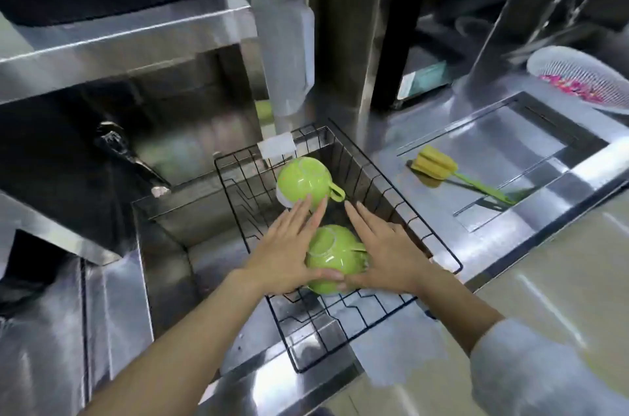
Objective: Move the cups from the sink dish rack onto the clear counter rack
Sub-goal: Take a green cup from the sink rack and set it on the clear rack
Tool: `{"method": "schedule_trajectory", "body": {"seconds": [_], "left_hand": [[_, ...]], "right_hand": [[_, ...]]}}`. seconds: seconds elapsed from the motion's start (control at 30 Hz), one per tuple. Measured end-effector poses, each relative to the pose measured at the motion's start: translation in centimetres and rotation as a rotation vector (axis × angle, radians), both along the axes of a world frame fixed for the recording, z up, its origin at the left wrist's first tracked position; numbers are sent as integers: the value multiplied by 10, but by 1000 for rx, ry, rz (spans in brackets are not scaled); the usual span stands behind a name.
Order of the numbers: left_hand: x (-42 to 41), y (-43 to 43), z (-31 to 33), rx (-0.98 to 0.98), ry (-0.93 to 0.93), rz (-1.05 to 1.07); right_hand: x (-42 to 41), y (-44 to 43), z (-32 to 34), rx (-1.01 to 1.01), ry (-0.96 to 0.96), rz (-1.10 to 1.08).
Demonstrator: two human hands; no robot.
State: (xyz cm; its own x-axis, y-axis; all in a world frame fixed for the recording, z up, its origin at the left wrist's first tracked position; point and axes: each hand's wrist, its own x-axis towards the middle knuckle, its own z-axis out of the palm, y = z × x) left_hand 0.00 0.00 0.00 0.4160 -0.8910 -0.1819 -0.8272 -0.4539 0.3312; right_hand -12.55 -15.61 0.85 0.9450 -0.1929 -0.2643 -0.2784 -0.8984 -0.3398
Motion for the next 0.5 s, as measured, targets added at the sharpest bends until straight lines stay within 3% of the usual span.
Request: {"method": "schedule_trajectory", "body": {"seconds": [0.23,0.5], "left_hand": [[-5,-11,-7,253,152,46],[-6,-8,3,102,167,104]], "right_hand": [[9,0,0,72,131,40],[16,0,11,70,105,43]]}}
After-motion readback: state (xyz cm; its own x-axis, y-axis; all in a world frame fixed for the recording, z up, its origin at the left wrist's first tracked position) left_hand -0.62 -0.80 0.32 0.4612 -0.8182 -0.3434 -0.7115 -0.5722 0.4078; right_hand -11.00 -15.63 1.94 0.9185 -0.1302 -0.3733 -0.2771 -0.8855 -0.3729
